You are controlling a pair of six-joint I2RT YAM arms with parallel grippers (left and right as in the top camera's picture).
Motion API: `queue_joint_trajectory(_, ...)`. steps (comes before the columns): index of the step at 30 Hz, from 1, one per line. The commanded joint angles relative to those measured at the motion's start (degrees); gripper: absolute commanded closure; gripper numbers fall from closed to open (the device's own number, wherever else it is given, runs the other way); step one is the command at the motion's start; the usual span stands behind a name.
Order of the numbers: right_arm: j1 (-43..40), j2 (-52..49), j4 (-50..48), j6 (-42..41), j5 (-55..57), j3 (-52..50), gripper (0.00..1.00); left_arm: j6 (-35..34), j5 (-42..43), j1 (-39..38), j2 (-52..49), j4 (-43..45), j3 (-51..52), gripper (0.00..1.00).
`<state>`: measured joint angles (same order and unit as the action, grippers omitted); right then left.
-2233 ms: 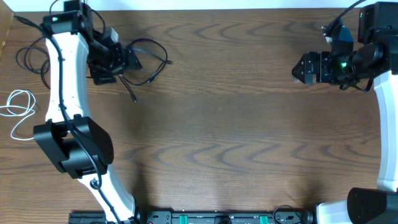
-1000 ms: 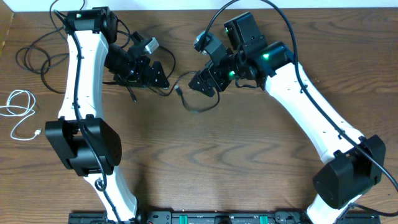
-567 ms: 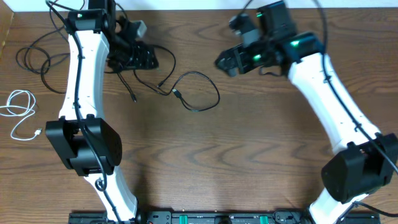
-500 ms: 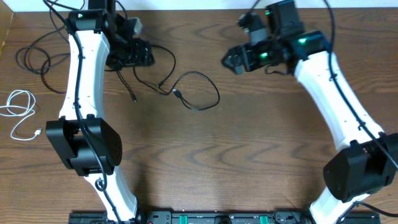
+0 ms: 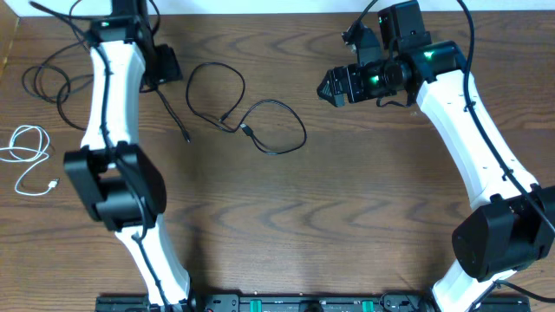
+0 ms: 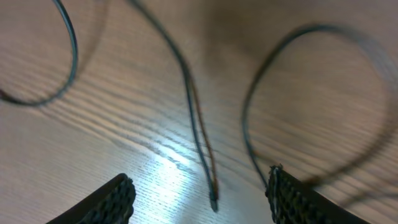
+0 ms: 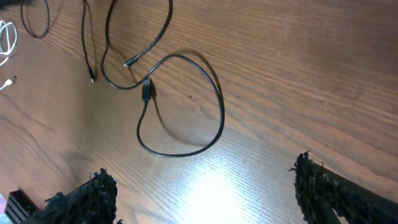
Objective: Untangle cables
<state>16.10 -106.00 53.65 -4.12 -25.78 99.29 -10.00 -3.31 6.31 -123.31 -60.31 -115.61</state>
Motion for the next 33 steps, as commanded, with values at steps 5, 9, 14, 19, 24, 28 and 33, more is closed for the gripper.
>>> queue_joint_trajectory(5,0.50,1.73,2.21,-0.52,3.65,0.92,0.07,-11.74,-6.86,-0.09,-7.10,0.09,0.28,0.41)
queue_joint_trajectory(9,0.50,1.73,2.64,-0.50,3.85,0.92,0.06,-11.76,-6.84,0.24,-9.68,1.09,0.28,0.44)
queue_joint_trajectory(14,0.50,1.73,2.62,-0.50,3.85,0.87,0.05,-11.76,-6.56,0.52,-13.14,2.01,0.28,0.53)
queue_joint_trajectory(19,0.50,1.73,2.62,-0.50,3.82,0.87,0.05,-11.76,-6.34,0.52,-15.04,2.60,0.33,0.60)
queue_joint_trajectory(24,0.50,1.73,2.95,-0.50,3.82,0.87,0.05,-11.72,-6.38,0.55,-16.44,2.56,0.39,0.88)
queue_joint_trajectory(28,0.50,1.73,2.95,-0.50,3.85,0.87,0.04,-11.45,-6.49,0.74,-15.87,2.91,0.31,0.92)
queue_joint_trajectory(33,0.50,1.73,2.93,-0.50,4.92,0.87,0.02,-9.97,-10.10,2.01,-11.82,6.75,-0.90,0.92)
